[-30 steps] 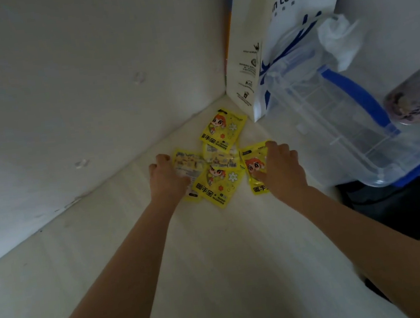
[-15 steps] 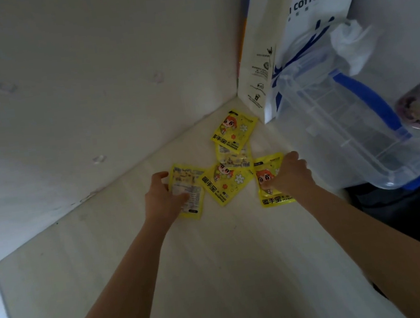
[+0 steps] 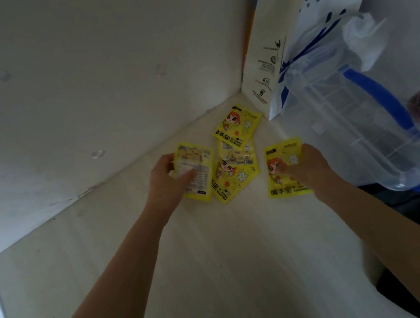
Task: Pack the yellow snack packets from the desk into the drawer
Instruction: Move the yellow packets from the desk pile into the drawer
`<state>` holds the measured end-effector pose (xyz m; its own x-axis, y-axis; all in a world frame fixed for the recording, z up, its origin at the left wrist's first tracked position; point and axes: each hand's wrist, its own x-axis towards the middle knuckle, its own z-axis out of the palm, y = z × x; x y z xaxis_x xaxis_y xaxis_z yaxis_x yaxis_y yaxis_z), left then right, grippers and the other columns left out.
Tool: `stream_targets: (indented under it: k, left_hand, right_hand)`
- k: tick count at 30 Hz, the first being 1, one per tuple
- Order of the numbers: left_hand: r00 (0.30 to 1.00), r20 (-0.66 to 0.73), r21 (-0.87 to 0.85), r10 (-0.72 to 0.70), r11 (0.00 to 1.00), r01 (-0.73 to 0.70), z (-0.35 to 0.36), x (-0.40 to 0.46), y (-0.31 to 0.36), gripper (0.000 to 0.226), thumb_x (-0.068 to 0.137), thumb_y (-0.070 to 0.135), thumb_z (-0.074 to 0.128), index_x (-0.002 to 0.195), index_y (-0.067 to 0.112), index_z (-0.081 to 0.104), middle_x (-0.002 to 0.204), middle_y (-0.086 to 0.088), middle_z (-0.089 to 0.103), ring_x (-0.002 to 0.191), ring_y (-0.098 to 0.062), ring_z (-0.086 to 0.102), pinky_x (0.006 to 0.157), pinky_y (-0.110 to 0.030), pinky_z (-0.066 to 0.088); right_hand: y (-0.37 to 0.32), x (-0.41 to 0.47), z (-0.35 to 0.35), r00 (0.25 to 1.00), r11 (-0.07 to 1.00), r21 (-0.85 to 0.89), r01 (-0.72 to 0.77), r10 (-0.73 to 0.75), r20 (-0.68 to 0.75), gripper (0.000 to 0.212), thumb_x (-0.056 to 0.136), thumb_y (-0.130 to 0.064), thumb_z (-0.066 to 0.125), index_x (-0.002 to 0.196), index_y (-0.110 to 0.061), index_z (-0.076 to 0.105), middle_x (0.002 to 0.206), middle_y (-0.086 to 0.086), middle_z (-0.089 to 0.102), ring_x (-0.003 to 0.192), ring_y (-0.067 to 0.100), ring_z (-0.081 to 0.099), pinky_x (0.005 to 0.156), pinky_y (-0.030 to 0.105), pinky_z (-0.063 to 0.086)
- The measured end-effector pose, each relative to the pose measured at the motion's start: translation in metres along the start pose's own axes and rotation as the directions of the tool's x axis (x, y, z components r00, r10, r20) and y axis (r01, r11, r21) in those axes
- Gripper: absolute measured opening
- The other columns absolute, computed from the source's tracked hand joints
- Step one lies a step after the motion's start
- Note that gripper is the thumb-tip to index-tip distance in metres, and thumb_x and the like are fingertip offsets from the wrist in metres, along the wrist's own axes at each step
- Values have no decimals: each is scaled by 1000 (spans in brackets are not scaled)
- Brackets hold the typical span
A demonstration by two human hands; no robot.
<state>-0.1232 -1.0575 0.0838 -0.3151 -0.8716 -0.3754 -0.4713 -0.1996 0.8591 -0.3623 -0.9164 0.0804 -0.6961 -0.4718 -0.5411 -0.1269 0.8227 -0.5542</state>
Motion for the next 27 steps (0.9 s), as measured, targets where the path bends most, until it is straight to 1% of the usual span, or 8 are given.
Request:
stream_targets:
  k: [3,5,9,13,17,20,24,27]
  left_hand:
    - [989,145,59,25,998,-34,16,1,10,36,76,8,77,108,15,60,103,-7,68,93,-22,67,77,-40,59]
    - [970,239,171,38,982,-80,29,2,13,38,76,9,77,108,17,58,104,-6,66,91,-21,65,75,-37,58]
    - [923,380,416,52,882,-221,46,5,18,44,79,12,72,119,17,53,105,-4,62,89,-19,61,71,-28,53]
    - [922,382,621,67,720,-310,51,12,15,35,82,18,67,114,11,55,110,-11,60,102,-28,56,82,-36,48]
    - [926,362,697,105,629,-343,54,13,6,49,79,29,70,123,12,54,124,-8,45,113,-28,38,95,-41,42]
    - [930,349,688,115,643,-338,55,11,7,49,79,26,70,122,10,54,126,-9,45,113,-30,39,97,-42,42]
    - [941,335,682,38,679,-270,54,9,9,46,80,24,70,121,10,54,117,-13,48,111,-33,44,93,-41,42]
    - [942,335,714,0,652,-254,50,6,8,45,81,27,69,120,11,53,113,-13,51,109,-33,45,92,-41,41]
  right_hand:
    - [-19,2,-3,1000,980,197,-20,21,-3,36,68,-24,84,96,-14,63,103,8,67,97,27,65,87,42,55]
    - [-37,4,-2,998,926,374,-41,19,63,23,67,-16,84,83,-17,67,96,10,71,90,27,69,85,42,56]
    - [-64,28,13,997,865,496,-75,51,62,29,67,-12,84,90,-9,67,98,13,70,90,28,69,84,42,57]
    - [-75,53,40,996,882,463,-83,79,28,69,72,-28,81,127,-1,50,110,9,58,103,22,58,86,34,50]
    - [-77,63,55,997,933,355,-62,78,-29,88,57,-48,77,130,-6,49,124,10,58,116,29,54,99,45,47]
    - [-82,69,60,996,973,231,-11,31,-83,81,59,-49,72,128,-11,51,124,8,60,114,30,54,99,47,45]
    - [-95,76,61,994,994,92,55,-45,-104,68,64,-41,73,124,-14,55,118,6,63,110,28,58,98,46,46]
    - [-100,77,58,997,992,123,34,-24,-79,59,65,-32,79,116,-9,62,111,8,67,104,27,63,92,41,51]
